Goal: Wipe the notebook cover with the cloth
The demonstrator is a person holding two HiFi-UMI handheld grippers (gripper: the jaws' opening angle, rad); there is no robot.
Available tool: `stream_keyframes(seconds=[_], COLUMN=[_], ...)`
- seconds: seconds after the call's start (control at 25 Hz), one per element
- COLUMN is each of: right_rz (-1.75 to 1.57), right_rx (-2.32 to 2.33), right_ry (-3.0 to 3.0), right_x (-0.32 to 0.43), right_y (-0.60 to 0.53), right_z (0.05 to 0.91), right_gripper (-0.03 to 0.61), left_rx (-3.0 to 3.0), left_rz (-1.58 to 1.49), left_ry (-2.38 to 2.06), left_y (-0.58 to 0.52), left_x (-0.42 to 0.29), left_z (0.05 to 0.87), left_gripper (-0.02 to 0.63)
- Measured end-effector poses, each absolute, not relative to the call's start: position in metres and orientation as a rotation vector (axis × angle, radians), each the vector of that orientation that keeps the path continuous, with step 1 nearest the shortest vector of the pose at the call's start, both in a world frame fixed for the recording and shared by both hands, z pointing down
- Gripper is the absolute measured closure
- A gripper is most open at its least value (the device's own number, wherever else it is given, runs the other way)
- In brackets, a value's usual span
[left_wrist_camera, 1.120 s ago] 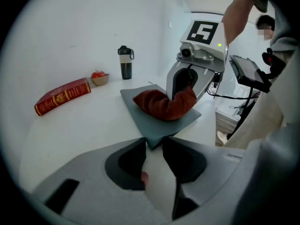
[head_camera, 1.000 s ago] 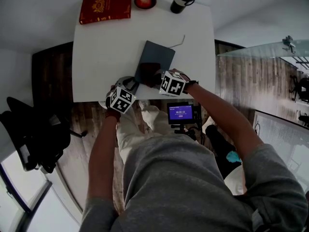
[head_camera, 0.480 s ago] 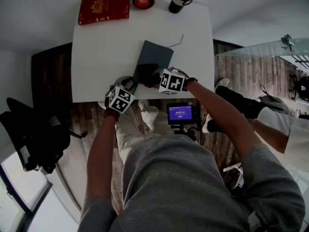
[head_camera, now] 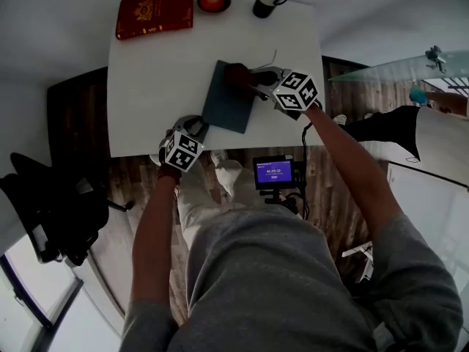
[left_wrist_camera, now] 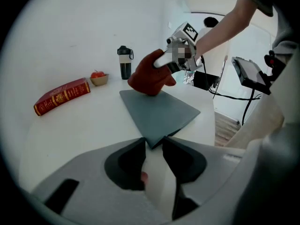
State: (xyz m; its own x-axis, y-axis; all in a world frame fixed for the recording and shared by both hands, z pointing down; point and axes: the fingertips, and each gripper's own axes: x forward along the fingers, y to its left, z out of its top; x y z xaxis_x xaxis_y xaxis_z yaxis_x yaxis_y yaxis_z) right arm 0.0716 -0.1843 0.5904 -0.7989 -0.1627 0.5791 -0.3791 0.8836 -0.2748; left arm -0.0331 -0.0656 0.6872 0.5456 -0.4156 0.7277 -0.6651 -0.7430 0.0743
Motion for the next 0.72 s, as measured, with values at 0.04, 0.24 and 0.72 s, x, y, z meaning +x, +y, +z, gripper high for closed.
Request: stream_keyframes(seconds=[0.04, 0.24, 0.72], right_rz=[0.496, 0.333, 0.379], right_rx=[0.461, 0.698, 0.466], right_ry=[-2.488, -2.393, -2.135], right_x=[0.081, 0.125, 0.112], right_y=[-0.201, -0.258, -0.200], right_z=[0.586, 0.578, 0.668], right_gripper=[0.522, 0.522, 0.523], left_rx=[2.444, 2.439, 2.440], left_rz=[1.015, 1.013, 1.019], left_ry=[-0.887, -0.888, -0.889], left_y=[-0.066, -0.068, -0.069], left_x=[-0.033, -0.033, -0.033], left_z=[0.687, 0.688, 0.688], left_gripper=[0.492, 0.492, 0.492])
